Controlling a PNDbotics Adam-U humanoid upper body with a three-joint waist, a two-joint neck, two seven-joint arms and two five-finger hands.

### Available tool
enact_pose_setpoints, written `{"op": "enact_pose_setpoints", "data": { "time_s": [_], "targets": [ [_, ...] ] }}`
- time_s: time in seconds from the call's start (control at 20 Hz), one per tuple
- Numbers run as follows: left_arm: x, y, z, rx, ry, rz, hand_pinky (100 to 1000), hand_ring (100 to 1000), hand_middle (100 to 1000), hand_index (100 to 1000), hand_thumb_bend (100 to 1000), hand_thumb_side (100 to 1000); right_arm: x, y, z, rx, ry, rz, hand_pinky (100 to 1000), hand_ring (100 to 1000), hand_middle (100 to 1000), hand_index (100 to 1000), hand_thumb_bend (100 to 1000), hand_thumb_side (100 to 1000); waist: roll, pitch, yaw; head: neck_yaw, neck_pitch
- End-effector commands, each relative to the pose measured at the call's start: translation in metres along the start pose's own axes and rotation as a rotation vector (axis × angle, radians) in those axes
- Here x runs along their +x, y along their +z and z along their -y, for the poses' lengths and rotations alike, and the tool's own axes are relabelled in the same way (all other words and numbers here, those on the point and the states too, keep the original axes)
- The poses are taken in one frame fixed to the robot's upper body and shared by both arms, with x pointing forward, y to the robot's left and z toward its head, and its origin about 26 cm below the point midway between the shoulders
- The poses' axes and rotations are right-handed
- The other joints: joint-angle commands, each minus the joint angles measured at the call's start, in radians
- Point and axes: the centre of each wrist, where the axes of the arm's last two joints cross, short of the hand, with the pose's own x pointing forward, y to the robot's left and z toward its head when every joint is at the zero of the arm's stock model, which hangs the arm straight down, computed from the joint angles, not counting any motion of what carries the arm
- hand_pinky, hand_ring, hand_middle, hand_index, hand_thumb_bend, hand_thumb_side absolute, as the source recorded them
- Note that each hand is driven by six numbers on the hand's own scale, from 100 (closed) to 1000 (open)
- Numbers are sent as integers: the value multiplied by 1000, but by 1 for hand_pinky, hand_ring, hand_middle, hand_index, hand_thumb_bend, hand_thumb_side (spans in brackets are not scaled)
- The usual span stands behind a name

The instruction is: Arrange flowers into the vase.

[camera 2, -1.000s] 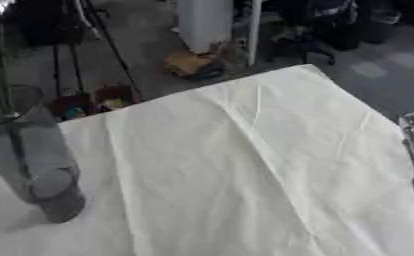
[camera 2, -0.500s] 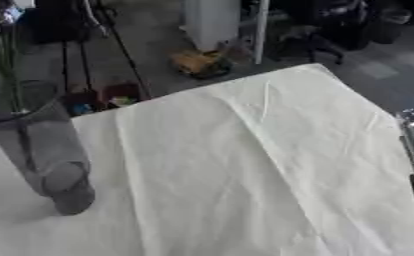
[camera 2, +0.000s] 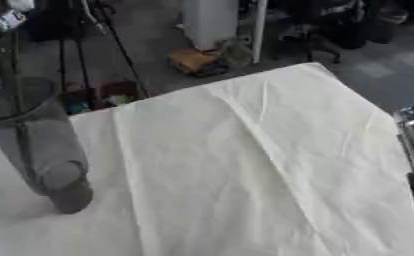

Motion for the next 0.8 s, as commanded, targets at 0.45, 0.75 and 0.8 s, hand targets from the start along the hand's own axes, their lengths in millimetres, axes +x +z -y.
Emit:
{"op": "enact_pose_setpoints", "data": {
  "time_s": [0.45,0.75,0.8],
  "targets": [
    [5,0,-14,-35,-11,-29,1000,1000,1000,1000,277,331,6,-11,2,-23,-8,37,776,865,819,887,100,1000,-7,-15,-2,-7,-11],
    [11,8,-12,-16,-63,35,1000,1000,1000,1000,324,364,5,-10,3,-32,-1,32,776,865,817,886,100,1000,-5,-13,0,-9,-18],
    [11,10,-12,-7,-73,37,1000,1000,1000,1000,290,334,5,-10,3,-33,0,32,776,865,818,887,100,1000,-5,-13,1,-10,-17]
  ]
}}
